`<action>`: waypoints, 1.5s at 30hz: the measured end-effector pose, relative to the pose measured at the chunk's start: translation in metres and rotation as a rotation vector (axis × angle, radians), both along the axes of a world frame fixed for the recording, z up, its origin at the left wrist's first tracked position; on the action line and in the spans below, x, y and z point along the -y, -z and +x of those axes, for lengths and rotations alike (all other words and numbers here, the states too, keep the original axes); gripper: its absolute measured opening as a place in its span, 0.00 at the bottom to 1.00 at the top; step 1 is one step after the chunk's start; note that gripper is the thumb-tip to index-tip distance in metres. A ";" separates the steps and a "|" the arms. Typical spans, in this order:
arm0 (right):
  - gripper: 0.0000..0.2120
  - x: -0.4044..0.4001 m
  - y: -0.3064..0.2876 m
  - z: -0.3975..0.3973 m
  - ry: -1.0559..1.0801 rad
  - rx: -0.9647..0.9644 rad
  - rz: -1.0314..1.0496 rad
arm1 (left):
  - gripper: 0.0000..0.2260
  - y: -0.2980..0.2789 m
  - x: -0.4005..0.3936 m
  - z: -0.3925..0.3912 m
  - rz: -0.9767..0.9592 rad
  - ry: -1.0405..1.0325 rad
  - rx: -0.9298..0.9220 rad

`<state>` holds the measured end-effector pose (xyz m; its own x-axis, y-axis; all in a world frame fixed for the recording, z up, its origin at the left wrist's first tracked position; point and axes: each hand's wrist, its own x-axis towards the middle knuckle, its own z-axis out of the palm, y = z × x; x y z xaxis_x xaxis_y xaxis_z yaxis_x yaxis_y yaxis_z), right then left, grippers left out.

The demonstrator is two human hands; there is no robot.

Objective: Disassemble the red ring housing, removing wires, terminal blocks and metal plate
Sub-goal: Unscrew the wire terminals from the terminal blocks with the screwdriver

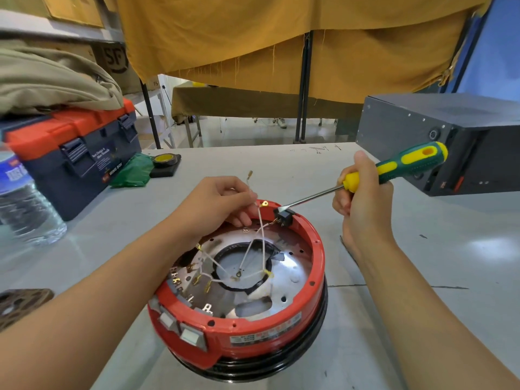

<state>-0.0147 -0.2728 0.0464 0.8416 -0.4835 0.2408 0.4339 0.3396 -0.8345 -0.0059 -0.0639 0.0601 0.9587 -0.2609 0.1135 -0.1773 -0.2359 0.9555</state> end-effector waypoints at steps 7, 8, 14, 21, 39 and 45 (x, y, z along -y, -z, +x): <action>0.21 -0.003 0.001 0.000 -0.001 -0.021 -0.028 | 0.06 -0.010 -0.012 0.004 -0.391 -0.179 -0.011; 0.20 -0.003 0.002 0.000 0.001 -0.030 -0.043 | 0.05 -0.011 -0.014 0.005 -0.434 -0.196 -0.009; 0.20 -0.006 0.004 -0.001 -0.023 -0.030 -0.096 | 0.06 -0.013 -0.025 0.005 -0.607 -0.223 0.009; 0.21 -0.009 0.006 0.000 -0.059 -0.022 -0.086 | 0.06 -0.020 -0.045 0.002 -0.771 -0.358 0.005; 0.17 -0.022 0.015 -0.001 -0.271 -0.073 -0.115 | 0.07 -0.013 -0.140 -0.007 -0.666 -0.748 0.061; 0.20 -0.022 0.015 -0.001 -0.293 -0.076 -0.156 | 0.06 0.020 -0.145 -0.001 -0.673 -0.788 -0.077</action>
